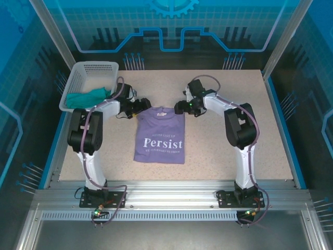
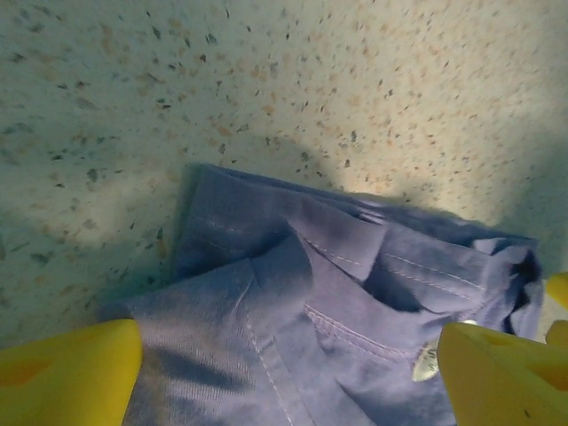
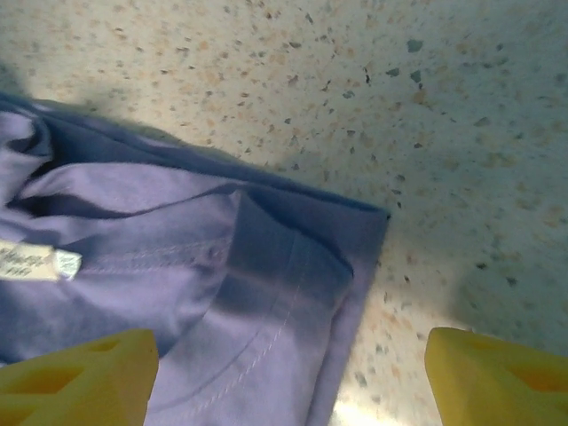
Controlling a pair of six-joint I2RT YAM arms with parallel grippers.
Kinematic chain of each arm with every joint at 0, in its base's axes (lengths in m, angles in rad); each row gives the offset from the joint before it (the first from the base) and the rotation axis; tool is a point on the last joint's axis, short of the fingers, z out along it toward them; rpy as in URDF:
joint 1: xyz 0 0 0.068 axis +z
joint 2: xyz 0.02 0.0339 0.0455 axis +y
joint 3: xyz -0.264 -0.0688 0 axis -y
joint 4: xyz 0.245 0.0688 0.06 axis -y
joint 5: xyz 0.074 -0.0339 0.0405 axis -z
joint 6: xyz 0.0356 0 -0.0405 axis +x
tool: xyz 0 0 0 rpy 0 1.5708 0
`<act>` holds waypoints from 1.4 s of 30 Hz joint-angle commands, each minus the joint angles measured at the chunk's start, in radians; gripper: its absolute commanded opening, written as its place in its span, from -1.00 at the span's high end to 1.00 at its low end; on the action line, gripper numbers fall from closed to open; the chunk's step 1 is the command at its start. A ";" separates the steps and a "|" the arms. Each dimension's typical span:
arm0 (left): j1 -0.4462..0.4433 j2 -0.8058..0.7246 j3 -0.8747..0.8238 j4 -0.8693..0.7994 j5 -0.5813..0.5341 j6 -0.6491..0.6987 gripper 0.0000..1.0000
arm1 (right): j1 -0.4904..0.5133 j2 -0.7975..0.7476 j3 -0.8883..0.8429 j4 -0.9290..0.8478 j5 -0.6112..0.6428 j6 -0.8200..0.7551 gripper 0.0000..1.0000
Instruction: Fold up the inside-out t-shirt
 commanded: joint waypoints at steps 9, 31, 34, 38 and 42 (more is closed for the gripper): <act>-0.007 0.077 0.021 -0.078 0.132 0.055 -0.47 | 0.037 0.110 0.127 -0.090 -0.086 0.033 -0.43; 0.020 0.133 0.013 0.017 0.183 0.011 0.92 | 0.031 0.145 0.192 -0.053 -0.133 0.034 0.88; 0.030 0.088 0.014 0.114 0.211 -0.028 1.00 | 0.005 0.091 0.185 0.010 -0.168 0.031 1.00; 0.039 0.036 0.071 0.241 0.247 -0.105 1.00 | -0.035 0.055 0.277 0.025 -0.195 0.030 1.00; 0.042 0.015 0.234 0.275 0.246 -0.149 1.00 | -0.084 0.064 0.506 -0.034 -0.214 0.018 1.00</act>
